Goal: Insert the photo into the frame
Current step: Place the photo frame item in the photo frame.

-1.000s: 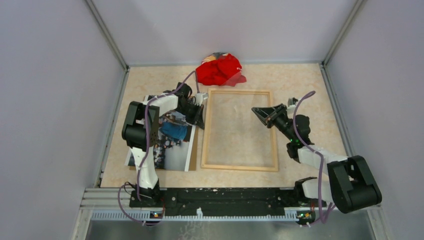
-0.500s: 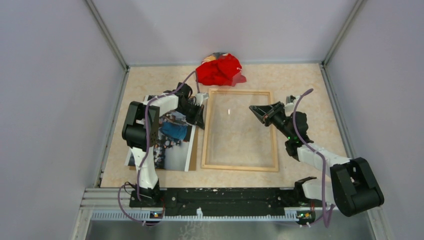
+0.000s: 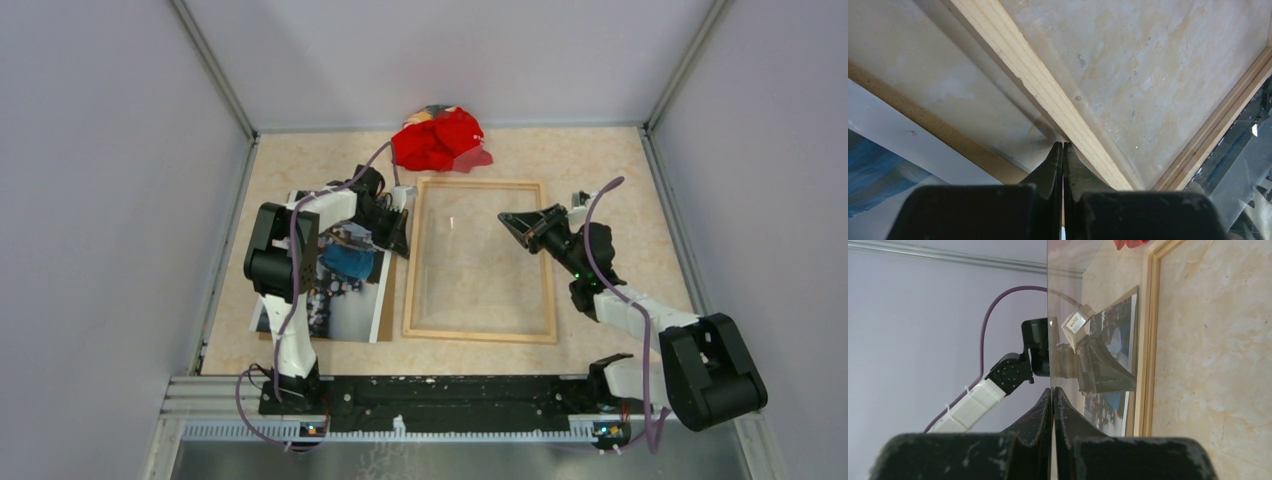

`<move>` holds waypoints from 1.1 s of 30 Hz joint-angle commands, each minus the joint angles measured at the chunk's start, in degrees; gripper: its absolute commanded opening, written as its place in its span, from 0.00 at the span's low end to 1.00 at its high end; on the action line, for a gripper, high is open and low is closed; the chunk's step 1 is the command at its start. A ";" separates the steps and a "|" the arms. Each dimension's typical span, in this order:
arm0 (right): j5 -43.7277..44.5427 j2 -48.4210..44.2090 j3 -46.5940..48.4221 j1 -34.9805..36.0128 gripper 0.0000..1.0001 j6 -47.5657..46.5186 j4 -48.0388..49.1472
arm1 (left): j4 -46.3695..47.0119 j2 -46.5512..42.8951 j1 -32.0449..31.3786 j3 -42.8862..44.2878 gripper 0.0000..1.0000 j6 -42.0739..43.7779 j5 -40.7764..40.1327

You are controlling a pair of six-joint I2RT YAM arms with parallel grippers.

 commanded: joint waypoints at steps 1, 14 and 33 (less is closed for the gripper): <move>-0.83 -0.37 2.22 -0.34 0.00 -1.74 0.29 | 1.16 -2.78 -0.49 0.13 0.00 0.92 1.29; -2.96 -2.03 1.89 -5.14 0.00 -9.52 -7.22 | 1.13 -2.72 -0.49 0.31 0.00 0.92 1.37; 1.06 -5.31 0.38 -5.41 0.00 -15.08 -15.28 | 1.00 -2.72 -0.65 0.40 0.00 0.93 1.53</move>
